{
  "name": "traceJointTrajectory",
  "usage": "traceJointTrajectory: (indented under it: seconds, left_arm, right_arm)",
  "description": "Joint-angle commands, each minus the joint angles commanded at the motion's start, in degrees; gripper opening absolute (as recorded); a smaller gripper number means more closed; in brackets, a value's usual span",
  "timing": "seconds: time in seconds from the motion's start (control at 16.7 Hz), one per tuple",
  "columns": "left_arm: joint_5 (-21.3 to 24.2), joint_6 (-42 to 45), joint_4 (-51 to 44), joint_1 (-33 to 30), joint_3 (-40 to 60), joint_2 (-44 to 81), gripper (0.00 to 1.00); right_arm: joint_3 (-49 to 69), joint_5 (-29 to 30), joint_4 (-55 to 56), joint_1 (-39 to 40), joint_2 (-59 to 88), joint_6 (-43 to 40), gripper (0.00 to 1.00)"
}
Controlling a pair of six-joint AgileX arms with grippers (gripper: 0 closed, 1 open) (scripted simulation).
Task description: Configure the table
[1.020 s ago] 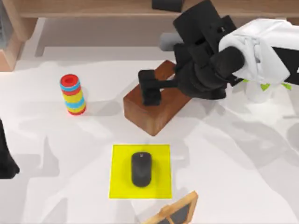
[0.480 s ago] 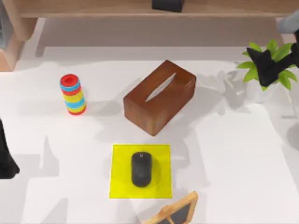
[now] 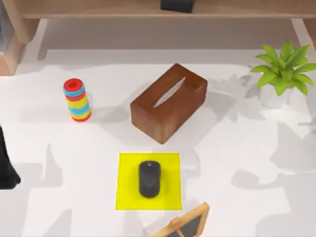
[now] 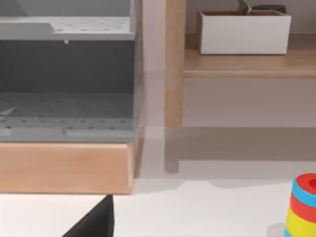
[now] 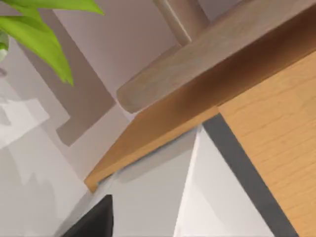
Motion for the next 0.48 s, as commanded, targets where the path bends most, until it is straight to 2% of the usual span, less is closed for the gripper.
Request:
traceJointTrajectory:
  seconds: [0.24,0.48]
  left_arm:
    - [0.0,0.0,0.0,0.0,0.0,0.0,1.0]
    - [0.0,0.0,0.0,0.0,0.0,0.0,1.0]
  right_arm:
    - [-3.9,-2.5,16.3,-9.9,8.0,-15.2,1.0]
    - [-2.5,-2.8,27.4,-15.8,18.4,-26.2,1.0]
